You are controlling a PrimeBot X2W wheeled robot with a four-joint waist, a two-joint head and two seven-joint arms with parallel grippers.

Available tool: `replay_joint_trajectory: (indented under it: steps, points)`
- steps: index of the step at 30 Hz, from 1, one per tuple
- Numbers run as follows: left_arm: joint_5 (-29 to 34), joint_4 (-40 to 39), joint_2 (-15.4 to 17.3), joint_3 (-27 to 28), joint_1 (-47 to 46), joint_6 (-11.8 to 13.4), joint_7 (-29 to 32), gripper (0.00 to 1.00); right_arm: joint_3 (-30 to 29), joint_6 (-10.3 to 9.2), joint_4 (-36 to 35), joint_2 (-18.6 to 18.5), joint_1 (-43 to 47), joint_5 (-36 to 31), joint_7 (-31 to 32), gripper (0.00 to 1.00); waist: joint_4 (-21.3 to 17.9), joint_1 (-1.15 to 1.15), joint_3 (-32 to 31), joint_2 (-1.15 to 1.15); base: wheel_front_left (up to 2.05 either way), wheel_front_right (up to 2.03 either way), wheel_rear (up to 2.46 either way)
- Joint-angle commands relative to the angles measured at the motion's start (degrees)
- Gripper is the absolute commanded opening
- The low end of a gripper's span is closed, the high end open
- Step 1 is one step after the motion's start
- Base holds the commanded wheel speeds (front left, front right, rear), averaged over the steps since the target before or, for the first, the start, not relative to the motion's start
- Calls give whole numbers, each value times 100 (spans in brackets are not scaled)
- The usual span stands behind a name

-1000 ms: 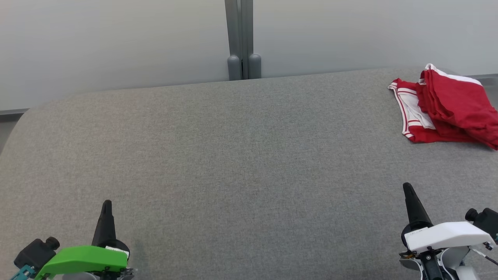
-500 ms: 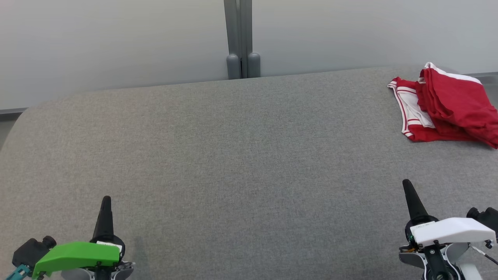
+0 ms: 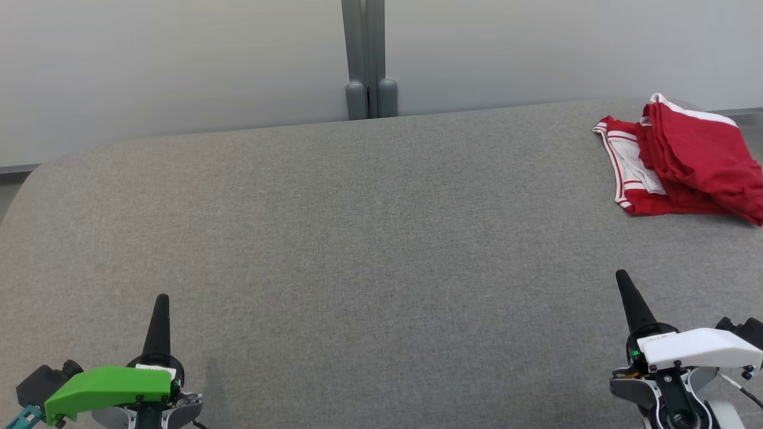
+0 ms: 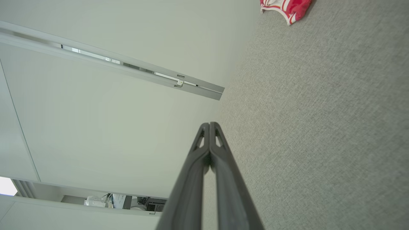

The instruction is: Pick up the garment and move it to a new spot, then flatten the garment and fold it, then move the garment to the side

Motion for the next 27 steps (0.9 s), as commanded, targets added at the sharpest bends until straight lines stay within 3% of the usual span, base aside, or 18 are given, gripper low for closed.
replay_joint_trajectory:
  steps: [1,27]
  points:
    - [-147,-47,16,38,-149,-35,40,0,-27,-2,-15,-8,-127,133,29,0,-1,0,2,0,0,0,0]
    - [-1276,-29,-18,159,-266,-83,348,0,-119,-2,78,22,-258,1325,325,0,-29,0,48,0,0,0,0]
